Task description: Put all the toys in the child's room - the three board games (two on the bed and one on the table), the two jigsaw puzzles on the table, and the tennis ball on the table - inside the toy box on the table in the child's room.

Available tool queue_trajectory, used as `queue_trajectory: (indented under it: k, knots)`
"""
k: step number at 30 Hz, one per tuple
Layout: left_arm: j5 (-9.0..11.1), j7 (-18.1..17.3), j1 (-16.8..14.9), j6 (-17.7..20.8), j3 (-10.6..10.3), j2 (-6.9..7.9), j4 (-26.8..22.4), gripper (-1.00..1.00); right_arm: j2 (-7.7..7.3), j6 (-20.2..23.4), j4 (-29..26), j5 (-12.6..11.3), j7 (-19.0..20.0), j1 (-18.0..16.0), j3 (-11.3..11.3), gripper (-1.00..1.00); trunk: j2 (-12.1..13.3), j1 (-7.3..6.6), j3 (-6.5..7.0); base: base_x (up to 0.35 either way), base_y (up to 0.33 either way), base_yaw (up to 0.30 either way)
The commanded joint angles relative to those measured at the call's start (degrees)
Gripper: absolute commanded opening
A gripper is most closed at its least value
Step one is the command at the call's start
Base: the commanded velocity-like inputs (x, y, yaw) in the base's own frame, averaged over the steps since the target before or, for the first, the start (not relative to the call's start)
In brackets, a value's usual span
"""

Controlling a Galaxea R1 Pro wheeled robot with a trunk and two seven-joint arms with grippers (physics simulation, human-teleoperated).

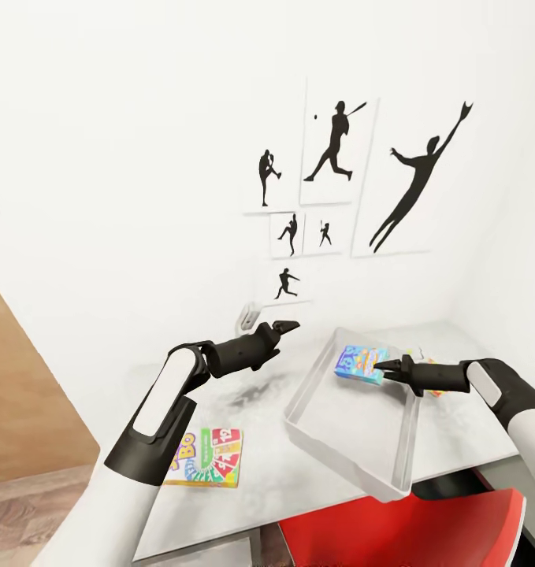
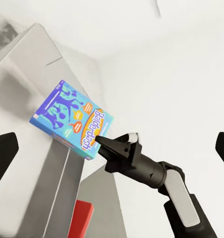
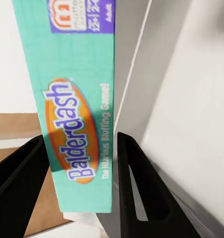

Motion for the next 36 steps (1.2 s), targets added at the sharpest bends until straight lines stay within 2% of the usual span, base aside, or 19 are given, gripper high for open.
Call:
queue_trajectory:
  k: [1, 36]
  knots:
    - [0.6, 0.6, -0.1, 0.0, 0.0, -0.02, -0.1, 1.0, -0.06, 0.1, 0.2, 0.0, 0.3, -0.2, 0.3, -1.0, -0.1, 0.04, -0.22, 0.0, 0.0, 0.0]
    - [0.6, 0.6, -0.1, 0.0, 0.0, 0.0, 0.1, 1.0, 0.08, 0.1, 1.1, -0.1, 0.3, -2.6, 0.1, -1.0, -0.1, 0.04, -3.45, 0.0, 0.0, 0.0]
